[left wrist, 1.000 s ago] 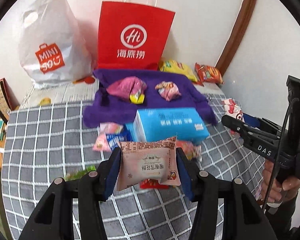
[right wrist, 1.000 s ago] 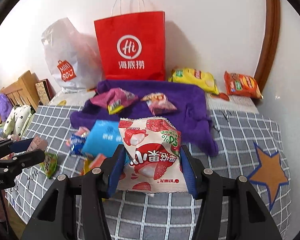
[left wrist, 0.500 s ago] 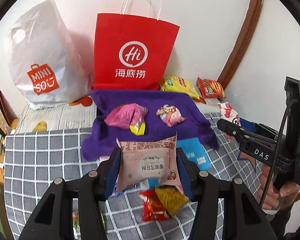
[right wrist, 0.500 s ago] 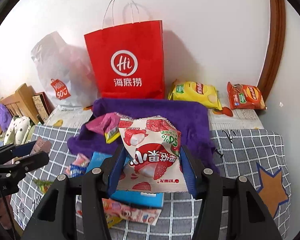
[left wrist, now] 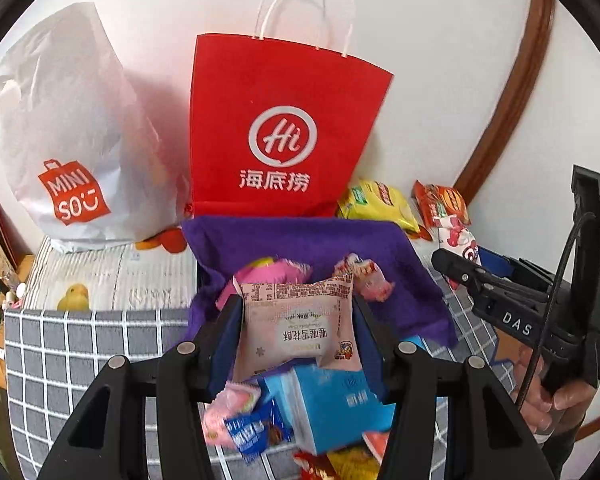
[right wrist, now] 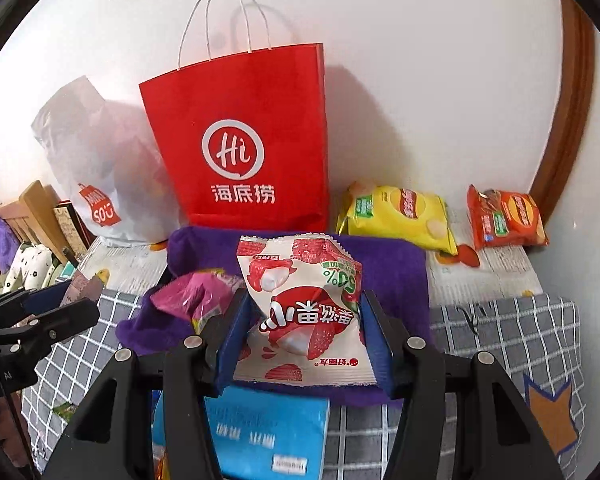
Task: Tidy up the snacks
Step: 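Carry both held packets up and over onto the purple towel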
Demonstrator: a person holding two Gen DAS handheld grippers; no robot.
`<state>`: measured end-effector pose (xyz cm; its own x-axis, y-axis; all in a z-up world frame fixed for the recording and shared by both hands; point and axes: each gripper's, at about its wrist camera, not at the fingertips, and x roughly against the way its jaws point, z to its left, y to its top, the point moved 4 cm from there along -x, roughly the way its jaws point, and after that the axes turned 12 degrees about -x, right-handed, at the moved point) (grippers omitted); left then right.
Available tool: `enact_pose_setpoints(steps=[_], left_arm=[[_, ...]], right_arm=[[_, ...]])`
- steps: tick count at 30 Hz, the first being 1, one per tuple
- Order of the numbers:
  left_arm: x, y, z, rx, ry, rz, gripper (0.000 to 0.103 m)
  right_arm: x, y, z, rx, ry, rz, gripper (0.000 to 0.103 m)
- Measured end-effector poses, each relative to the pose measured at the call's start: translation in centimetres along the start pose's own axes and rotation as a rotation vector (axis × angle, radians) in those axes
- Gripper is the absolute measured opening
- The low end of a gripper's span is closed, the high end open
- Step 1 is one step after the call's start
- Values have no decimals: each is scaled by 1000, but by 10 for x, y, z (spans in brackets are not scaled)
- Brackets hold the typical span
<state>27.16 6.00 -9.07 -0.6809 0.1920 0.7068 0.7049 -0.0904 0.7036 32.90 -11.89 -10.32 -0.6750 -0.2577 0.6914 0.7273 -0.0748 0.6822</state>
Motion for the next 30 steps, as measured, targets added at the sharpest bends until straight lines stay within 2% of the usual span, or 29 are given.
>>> enact_pose_setpoints(steps=[8,11,15,17,19,30], left_arm=[[-20,31,15,22,15,-33,51],[-30,37,21,36,8,-42,51],[-52,30,27,41,4,-17,51],[-64,26,30,41,0,10,51],[-74,23,32,40,-2,43,51],[-86,12,34,48,-33,71,51]], right_arm=[[-27,35,7,-21,49,7,54],[-39,42,6,-5,19,-10,54],[-58,34,-3,-3,8,-11,54],[-76,30,-7,-5,-6,42,54],[-86,28,-10,4,-35,57,54],[-131,9,-31,4,-103,166,54]])
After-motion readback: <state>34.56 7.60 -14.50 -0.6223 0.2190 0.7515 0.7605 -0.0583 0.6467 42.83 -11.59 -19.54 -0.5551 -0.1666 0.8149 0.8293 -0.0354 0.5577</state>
